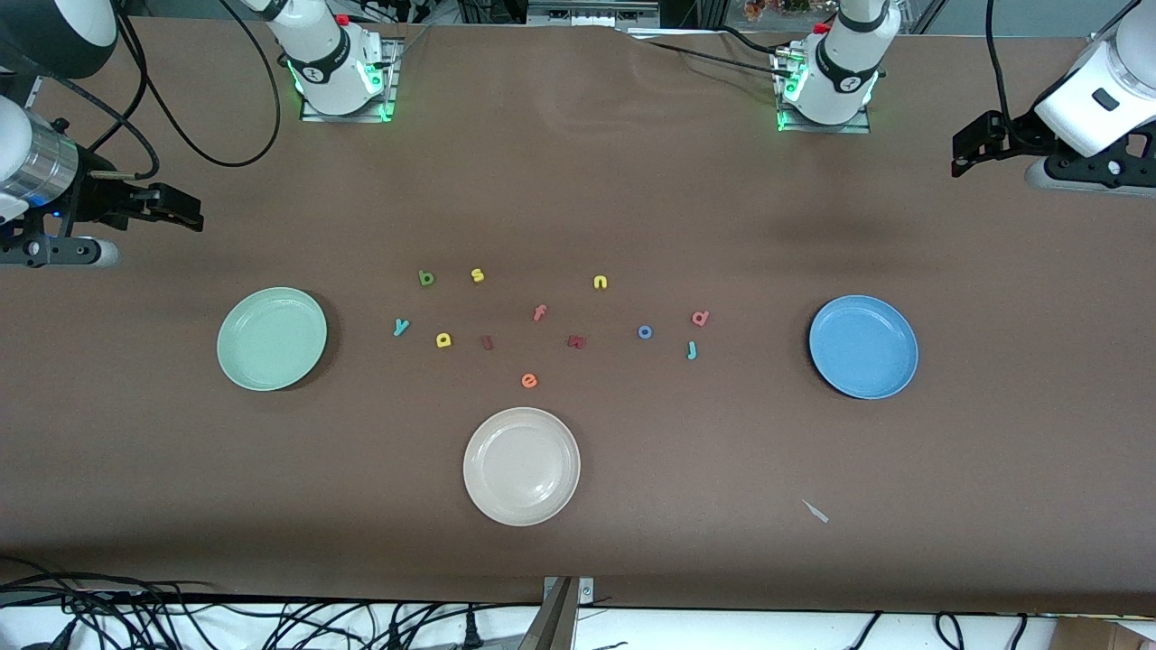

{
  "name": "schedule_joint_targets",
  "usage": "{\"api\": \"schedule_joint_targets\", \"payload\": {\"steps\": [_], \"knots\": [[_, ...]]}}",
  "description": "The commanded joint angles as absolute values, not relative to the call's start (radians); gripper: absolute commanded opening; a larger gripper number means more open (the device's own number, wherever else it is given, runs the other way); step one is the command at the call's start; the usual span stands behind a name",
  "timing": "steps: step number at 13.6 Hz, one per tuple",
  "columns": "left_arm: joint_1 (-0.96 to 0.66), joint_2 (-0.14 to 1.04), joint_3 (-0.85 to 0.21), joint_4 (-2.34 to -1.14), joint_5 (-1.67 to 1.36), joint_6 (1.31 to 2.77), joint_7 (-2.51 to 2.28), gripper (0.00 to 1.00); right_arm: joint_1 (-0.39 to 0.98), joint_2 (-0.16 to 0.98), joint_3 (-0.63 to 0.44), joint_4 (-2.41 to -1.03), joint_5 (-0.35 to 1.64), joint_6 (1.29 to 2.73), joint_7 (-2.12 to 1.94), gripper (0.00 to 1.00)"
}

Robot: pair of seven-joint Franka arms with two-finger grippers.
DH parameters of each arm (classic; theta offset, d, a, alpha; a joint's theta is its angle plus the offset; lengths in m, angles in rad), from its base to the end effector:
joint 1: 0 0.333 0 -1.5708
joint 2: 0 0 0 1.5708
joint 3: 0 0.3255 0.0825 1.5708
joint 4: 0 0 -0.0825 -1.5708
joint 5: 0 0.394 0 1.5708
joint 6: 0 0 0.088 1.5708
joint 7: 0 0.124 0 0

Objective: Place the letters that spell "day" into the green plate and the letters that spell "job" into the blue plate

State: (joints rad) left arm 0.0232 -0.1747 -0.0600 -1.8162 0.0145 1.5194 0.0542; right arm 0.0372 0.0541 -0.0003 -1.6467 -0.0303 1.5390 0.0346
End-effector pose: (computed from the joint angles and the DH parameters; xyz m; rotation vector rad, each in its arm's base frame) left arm 0.4955 -0.0186 0.5884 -3.1088 0.1394 0.1911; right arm 0.5680 0.0171 0.5478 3.0955 0.0059 -0.2491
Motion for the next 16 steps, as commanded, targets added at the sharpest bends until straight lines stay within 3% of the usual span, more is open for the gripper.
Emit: {"api": "schedule_joint_targets", "payload": {"steps": [1, 16], "knots": [[0.026, -0.163, -0.066, -1.787, -0.005, 1.499, 0.048, 1.0, 0.035, 0.057, 0.002, -1.632, -0.034, 1.525, 0.023, 1.0], [0.018, -0.161, -0.066, -1.772, -0.005, 1.497, 0.048, 1.0, 0.035, 0.055, 0.002, -1.632, -0.034, 1.525, 0.023, 1.0]]}}
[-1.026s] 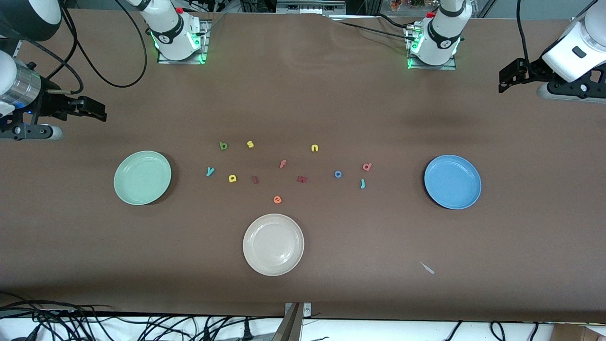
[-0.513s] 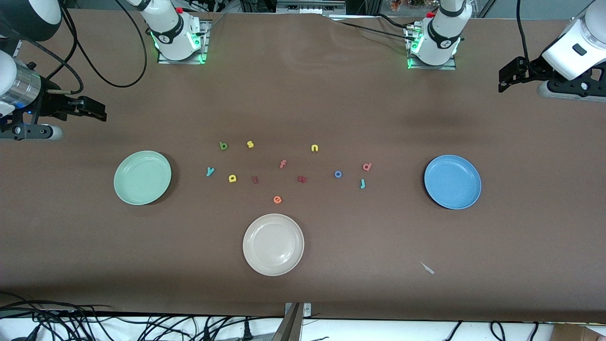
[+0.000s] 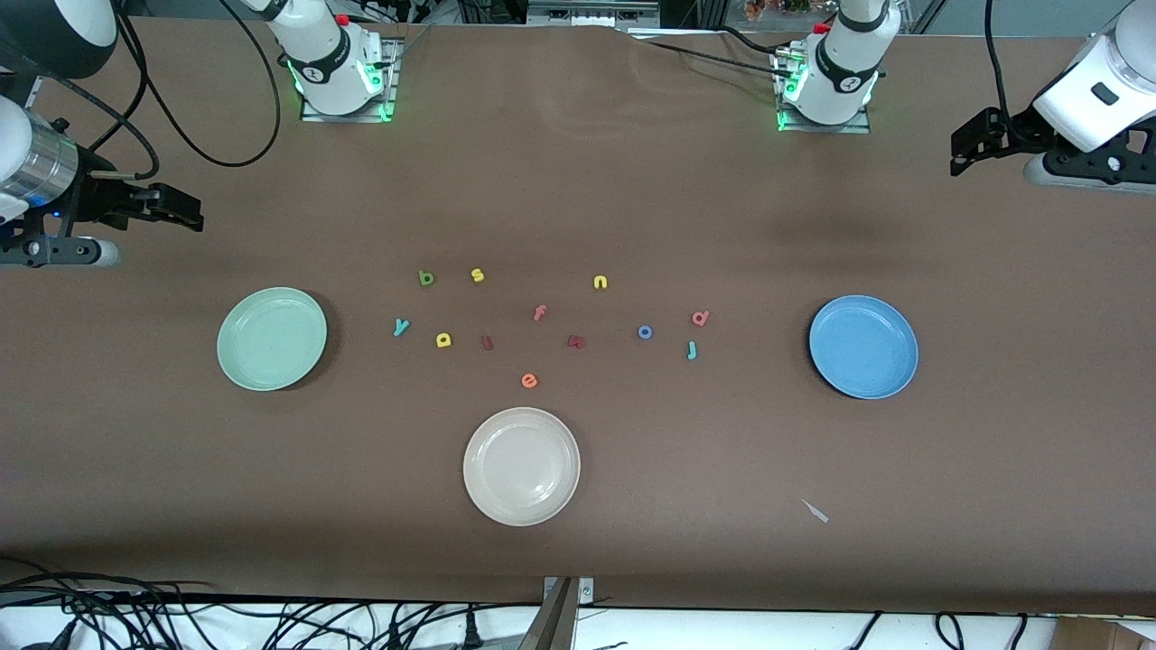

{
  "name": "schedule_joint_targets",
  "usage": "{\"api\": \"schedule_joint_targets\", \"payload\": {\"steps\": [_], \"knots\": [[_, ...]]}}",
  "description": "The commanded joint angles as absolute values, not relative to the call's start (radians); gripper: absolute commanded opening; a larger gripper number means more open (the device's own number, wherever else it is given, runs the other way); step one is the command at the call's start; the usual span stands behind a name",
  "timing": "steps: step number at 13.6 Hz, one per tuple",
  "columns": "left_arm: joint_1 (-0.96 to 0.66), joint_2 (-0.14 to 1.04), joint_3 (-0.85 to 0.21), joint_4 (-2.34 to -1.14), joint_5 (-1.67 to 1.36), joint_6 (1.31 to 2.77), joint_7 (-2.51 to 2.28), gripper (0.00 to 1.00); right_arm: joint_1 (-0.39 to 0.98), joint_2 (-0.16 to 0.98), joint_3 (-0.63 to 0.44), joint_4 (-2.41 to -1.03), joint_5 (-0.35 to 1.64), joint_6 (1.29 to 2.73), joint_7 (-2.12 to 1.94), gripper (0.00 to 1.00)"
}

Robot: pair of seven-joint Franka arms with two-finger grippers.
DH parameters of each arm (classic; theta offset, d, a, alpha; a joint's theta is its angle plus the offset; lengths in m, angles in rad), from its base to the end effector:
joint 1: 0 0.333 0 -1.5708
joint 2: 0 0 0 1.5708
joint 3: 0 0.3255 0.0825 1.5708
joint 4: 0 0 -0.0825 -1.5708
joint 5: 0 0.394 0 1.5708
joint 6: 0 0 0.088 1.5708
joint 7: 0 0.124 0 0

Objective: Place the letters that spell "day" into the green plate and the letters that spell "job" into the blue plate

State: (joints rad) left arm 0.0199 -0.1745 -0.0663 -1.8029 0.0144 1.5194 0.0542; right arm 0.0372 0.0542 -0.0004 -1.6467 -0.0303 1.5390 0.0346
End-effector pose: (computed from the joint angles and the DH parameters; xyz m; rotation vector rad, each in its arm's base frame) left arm 0.4964 -0.0237 0.5946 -3.1077 0.1540 0.1705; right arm 0.5680 0.0171 0.5477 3.0955 0.0057 -0.2493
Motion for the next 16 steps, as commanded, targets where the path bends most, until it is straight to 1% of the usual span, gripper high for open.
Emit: {"api": "schedule_joint_targets", "payload": {"steps": [1, 16], "knots": [[0.018, -0.161, -0.066, -1.772, -0.005, 1.497, 0.048, 1.0, 0.035, 0.055, 0.002, -1.632, -0.035, 1.526, 0.021, 1.0], [0.017, -0.161, -0.067, -1.77, -0.005, 1.497, 0.048, 1.0, 0.038, 0.069, 0.005, -1.629, -0.038, 1.511, 0.002, 1.0]]}}
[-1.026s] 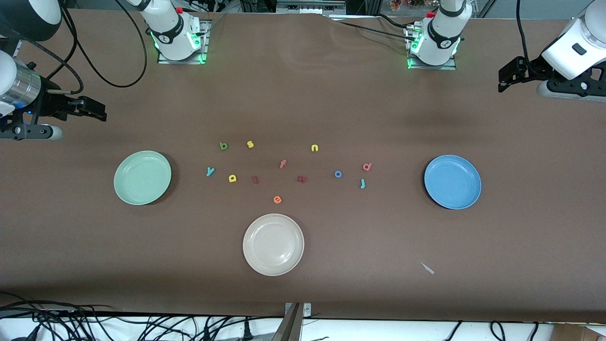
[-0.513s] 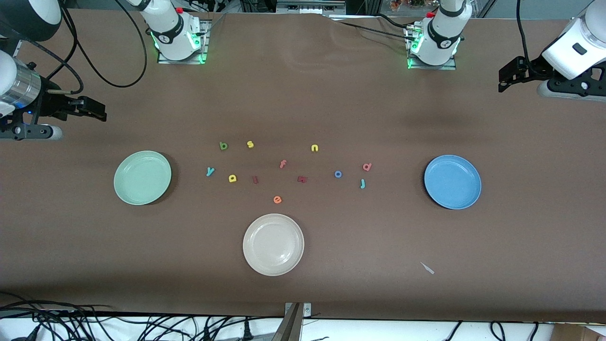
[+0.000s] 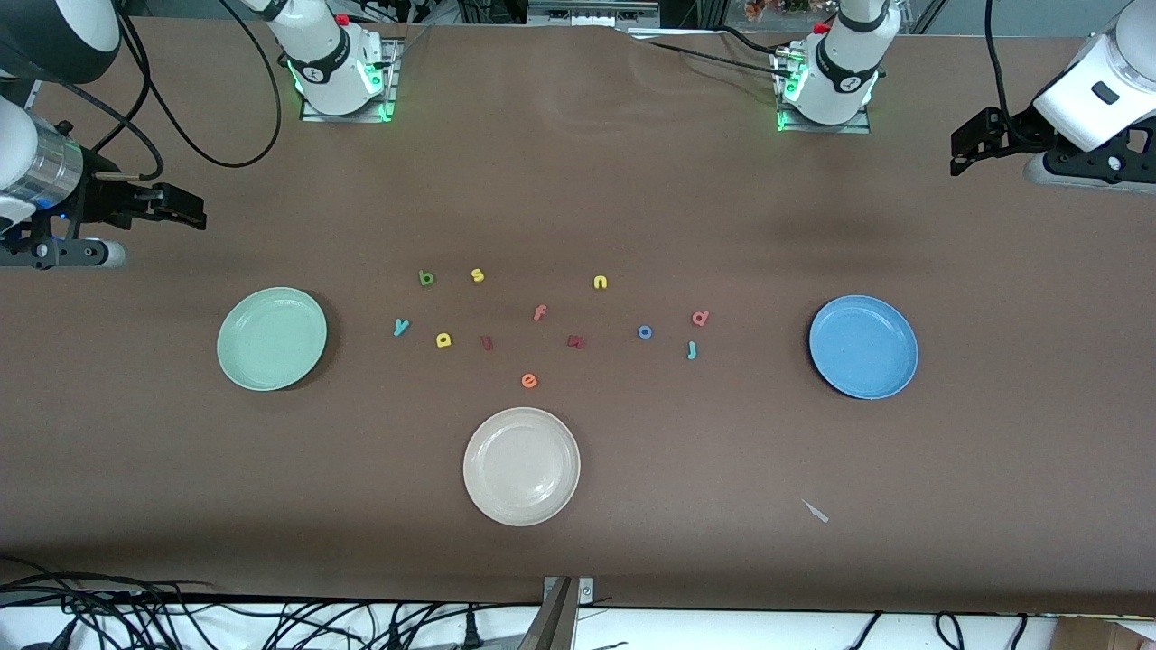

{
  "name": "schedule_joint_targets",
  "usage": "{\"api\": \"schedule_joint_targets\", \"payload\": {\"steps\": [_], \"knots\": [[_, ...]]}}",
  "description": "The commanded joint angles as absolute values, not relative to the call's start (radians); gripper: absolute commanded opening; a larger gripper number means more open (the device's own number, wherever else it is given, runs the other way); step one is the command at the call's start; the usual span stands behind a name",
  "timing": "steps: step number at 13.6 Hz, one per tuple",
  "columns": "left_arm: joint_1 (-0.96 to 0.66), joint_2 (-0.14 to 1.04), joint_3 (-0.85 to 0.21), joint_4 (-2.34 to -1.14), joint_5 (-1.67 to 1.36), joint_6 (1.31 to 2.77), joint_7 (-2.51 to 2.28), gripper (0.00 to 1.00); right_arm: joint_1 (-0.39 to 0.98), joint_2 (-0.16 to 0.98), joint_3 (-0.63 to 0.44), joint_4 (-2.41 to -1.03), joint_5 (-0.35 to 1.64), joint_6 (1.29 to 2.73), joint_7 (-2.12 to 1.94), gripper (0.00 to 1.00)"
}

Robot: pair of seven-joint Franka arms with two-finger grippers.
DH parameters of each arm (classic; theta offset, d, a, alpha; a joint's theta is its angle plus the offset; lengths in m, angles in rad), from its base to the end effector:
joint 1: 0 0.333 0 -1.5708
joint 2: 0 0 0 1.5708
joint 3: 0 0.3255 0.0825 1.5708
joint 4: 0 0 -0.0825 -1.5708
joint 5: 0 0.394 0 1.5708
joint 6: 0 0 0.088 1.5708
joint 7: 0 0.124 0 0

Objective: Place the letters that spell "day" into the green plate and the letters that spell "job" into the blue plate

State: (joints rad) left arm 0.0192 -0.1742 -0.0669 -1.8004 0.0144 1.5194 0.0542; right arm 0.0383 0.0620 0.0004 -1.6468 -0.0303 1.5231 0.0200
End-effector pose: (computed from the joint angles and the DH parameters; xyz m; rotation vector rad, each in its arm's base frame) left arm 0.4966 -0.0244 0.5956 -3.1076 0.1560 0.1671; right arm 0.5674 0.0181 0.5422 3.0925 0.0310 -0.2865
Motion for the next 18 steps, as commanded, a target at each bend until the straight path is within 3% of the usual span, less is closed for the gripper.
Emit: {"api": "schedule_joint_targets", "payload": {"steps": [1, 18], "knots": [[0.017, -0.161, -0.067, -1.769, -0.005, 1.497, 0.048, 1.0, 0.04, 0.069, 0.006, -1.631, -0.038, 1.519, 0.002, 1.0], [0.02, -0.155, -0.072, -1.769, -0.005, 1.494, 0.003, 1.0, 0.041, 0.08, 0.005, -1.629, -0.034, 1.565, 0.014, 1.0]]}}
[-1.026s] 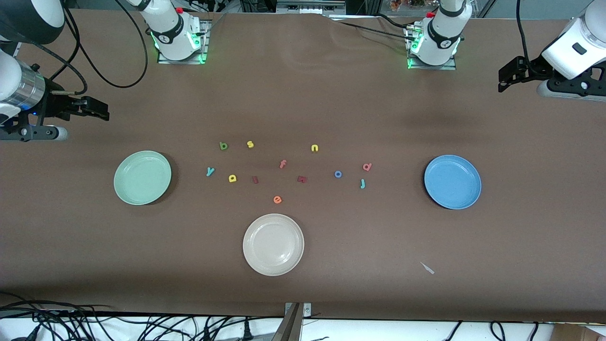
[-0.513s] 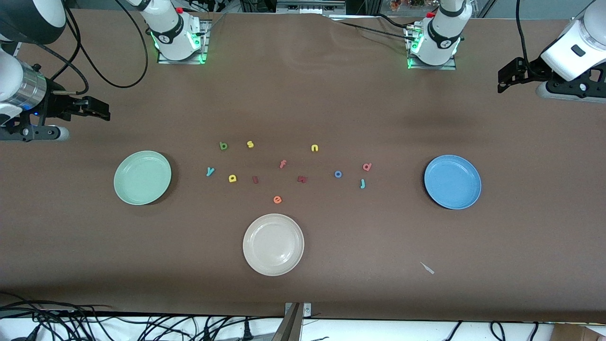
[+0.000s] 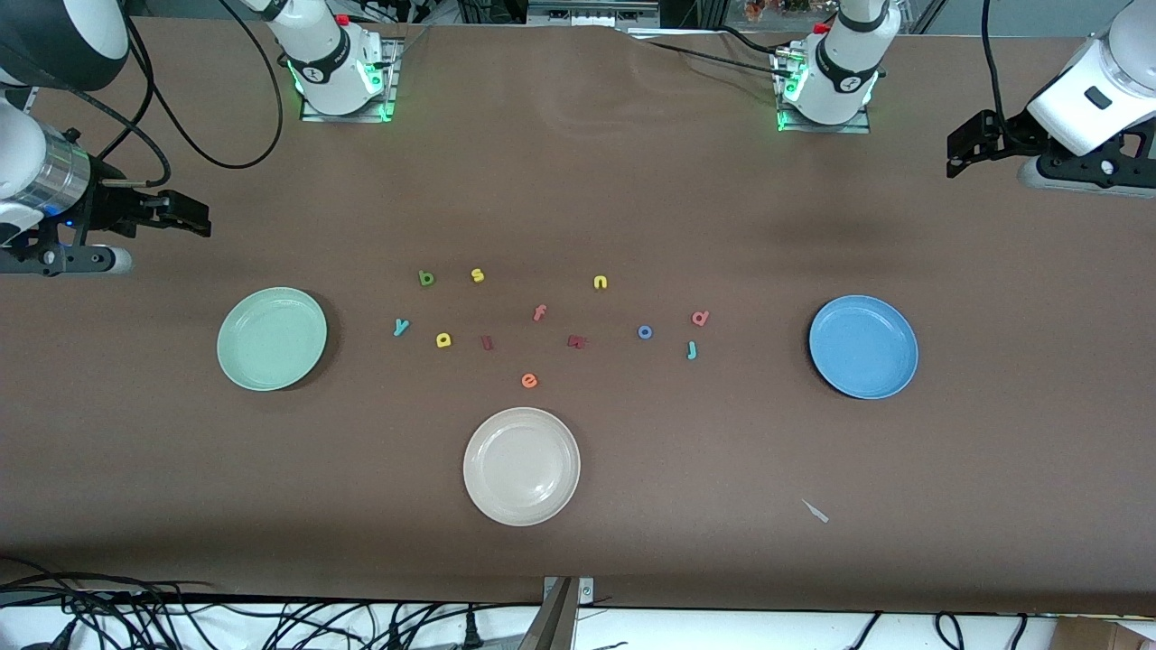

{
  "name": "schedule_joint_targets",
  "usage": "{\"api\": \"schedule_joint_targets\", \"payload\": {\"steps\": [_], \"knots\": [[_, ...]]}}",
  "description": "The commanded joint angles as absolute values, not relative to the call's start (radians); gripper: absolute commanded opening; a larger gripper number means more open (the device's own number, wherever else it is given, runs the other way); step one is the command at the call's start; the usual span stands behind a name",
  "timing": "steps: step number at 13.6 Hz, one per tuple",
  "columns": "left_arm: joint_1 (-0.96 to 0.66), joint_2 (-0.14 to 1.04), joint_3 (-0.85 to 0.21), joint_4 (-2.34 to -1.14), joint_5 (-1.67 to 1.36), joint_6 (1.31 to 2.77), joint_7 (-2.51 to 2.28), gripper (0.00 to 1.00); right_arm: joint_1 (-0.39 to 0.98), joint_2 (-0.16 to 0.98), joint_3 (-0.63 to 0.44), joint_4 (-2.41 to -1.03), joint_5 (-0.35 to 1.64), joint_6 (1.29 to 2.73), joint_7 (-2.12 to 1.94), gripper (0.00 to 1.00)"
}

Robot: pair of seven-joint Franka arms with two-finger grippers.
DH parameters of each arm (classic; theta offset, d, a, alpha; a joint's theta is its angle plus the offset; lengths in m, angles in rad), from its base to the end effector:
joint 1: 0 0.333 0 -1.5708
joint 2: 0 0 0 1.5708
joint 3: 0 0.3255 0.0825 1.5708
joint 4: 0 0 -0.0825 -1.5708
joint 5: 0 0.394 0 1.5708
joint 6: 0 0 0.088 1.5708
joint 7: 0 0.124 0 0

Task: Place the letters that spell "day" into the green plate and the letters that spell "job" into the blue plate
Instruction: 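Reach the right gripper toward the green foam letter a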

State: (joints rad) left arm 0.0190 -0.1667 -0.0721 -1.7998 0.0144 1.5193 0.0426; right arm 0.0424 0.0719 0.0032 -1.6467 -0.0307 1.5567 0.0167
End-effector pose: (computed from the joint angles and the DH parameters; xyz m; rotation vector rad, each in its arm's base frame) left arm 0.4984 -0.0272 0.5921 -3.1062 0.1463 0.1776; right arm 0.5740 0.0223 0.5388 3.0958 0.0479 -0.2496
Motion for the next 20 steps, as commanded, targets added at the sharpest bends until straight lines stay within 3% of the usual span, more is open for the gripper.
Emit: {"api": "schedule_joint_targets", "payload": {"steps": [1, 20], "knots": [[0.02, -0.155, -0.072, -1.77, -0.005, 1.494, -0.02, 1.0, 0.041, 0.08, 0.005, -1.629, -0.035, 1.575, 0.012, 1.0], [0.02, -0.155, -0.072, -1.77, -0.006, 1.494, -0.023, 1.0, 0.048, 0.078, 0.027, -1.707, 0.009, 1.663, 0.053, 1.0]]}}
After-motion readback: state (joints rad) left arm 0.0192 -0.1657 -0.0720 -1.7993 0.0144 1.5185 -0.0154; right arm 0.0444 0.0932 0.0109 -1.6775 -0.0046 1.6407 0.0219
